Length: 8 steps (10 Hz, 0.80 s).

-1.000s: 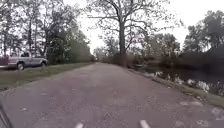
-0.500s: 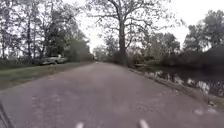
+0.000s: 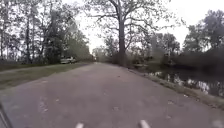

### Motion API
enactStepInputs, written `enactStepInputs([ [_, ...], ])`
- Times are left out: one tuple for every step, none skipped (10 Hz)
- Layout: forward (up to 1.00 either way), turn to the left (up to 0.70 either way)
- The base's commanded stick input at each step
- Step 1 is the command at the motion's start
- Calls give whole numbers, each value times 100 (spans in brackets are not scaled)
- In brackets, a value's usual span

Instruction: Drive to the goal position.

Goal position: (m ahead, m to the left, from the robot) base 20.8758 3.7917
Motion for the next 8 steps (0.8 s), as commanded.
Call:
enactStepInputs([
  [70,0],
  [70,0],
  [70,0],
  [70,0],
  [70,0],
  [70,0],
  [70,0],
  [70,0],
])
